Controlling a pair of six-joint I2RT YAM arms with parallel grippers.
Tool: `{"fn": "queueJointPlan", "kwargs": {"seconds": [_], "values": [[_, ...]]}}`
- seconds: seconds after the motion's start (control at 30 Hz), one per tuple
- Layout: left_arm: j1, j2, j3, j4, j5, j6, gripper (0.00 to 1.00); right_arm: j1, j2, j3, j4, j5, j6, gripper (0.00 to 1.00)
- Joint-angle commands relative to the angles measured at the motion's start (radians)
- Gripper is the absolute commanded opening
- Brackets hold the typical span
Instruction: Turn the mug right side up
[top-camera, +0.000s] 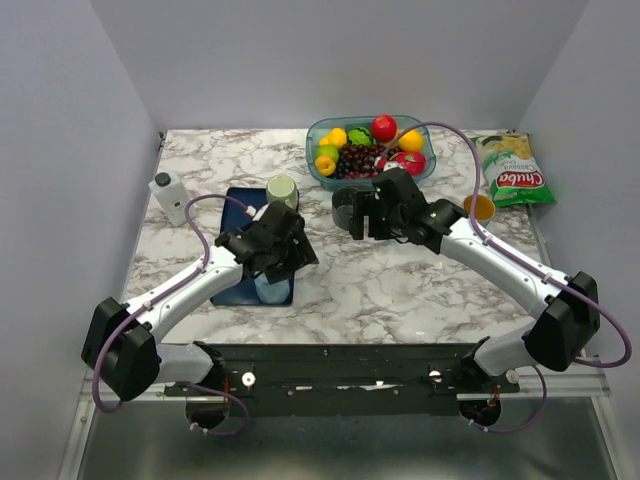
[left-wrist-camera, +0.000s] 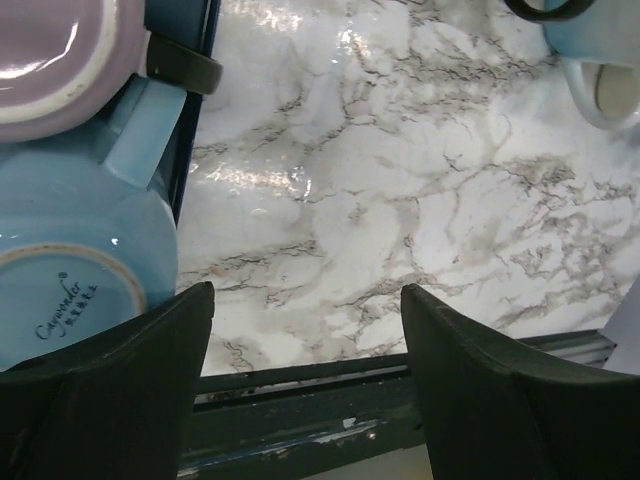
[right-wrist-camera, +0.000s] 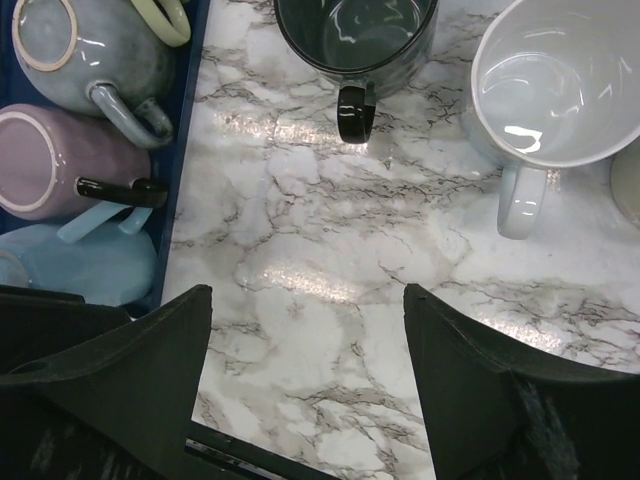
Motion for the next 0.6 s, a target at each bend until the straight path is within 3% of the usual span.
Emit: {"fn": "queueJointPlan", "kwargs": {"seconds": [0.0, 0.57], "values": [[-0.008, -0.032, -0.034, -0.07, -0.103, -0.045, 0.83, -0.007, -0.023, -0.015, -0.01, -0.023, -0.001, 0.83], [-0.005, -0.188, -0.115, -0.271, -0.335, -0.208, 0.83, -0.007, -0.04, -0.055, 0.008, -0.054, 0.015, 0.81]]}}
